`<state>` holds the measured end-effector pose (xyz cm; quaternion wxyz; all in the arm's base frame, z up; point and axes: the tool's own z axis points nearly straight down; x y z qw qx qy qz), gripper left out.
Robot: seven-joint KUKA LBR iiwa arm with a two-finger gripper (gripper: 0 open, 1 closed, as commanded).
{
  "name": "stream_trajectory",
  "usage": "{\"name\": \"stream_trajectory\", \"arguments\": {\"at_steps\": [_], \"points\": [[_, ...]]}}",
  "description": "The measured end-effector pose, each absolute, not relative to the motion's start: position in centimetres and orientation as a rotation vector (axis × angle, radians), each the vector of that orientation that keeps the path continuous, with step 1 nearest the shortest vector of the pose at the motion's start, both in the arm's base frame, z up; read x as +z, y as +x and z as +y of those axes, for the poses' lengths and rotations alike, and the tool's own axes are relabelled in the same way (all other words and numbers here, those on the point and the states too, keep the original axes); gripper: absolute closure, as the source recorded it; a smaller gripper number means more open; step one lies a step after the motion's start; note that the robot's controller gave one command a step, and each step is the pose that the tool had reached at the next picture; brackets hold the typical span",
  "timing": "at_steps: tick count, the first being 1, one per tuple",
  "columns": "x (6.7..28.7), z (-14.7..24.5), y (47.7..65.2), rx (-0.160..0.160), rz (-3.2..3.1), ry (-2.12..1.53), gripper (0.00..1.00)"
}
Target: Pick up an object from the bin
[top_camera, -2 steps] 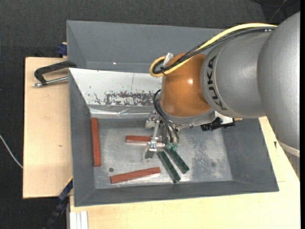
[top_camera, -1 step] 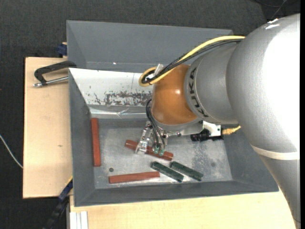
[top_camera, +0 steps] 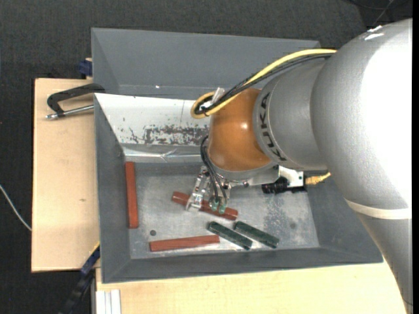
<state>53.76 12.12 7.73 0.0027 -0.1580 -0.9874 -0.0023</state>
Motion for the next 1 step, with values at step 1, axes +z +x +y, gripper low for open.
{"name": "stream_trajectory", "arguments": {"at_steps": [1], "points": [[20.34,11.19,56.49,-0.004,-3.124,-0.371,1.00]]}}
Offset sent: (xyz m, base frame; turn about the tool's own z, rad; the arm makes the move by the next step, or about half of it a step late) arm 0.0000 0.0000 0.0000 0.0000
